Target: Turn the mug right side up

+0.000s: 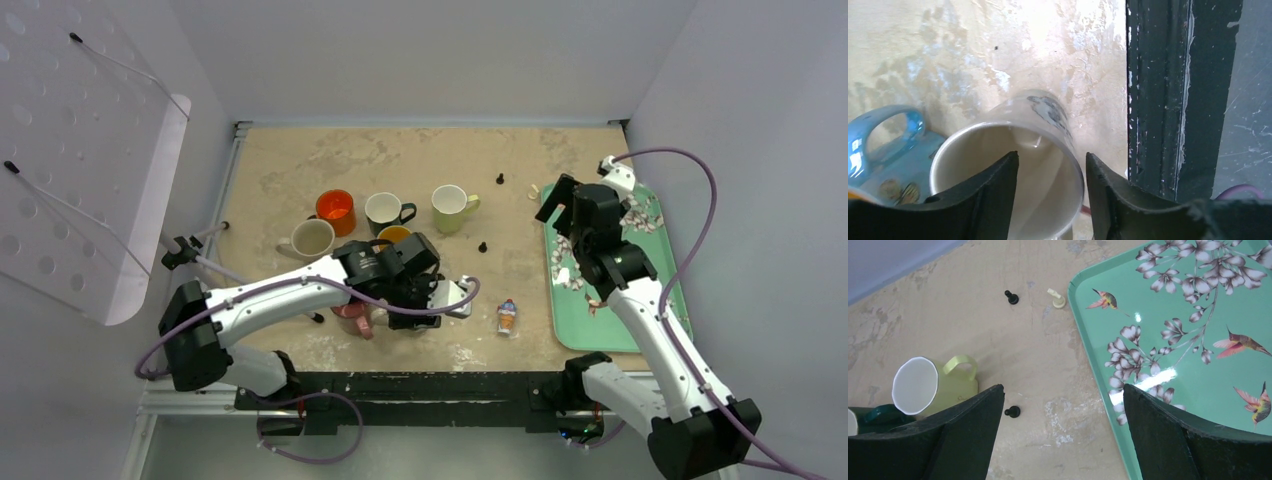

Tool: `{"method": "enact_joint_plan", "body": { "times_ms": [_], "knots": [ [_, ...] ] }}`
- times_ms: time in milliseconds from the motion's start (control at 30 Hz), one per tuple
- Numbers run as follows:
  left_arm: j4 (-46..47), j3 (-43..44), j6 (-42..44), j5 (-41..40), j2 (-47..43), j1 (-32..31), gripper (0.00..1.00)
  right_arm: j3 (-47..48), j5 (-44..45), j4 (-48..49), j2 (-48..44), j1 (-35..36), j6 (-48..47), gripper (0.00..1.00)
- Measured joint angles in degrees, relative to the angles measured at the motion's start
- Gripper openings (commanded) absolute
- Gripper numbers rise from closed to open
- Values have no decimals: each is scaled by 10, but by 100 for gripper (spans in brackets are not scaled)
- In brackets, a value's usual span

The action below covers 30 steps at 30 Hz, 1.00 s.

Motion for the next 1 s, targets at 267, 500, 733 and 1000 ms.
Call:
{"method": "enact_joint_plan", "body": {
  "times_ms": [267, 500, 733, 1000],
  "knots": [
    [33, 34, -68, -64, -180, 77, 90, -22, -2, 43, 26, -15, -7, 93],
    [110, 43, -143, -243, -307, 272, 93, -53, 14, 103, 28, -20, -26, 94],
    [151, -56, -175, -276, -316, 410, 94, -87, 33, 163, -3, -21, -41, 94],
    [236, -223, -183, -257, -358, 438, 97, -161, 33, 235, -75, -21, -75, 92]
  ]
}}
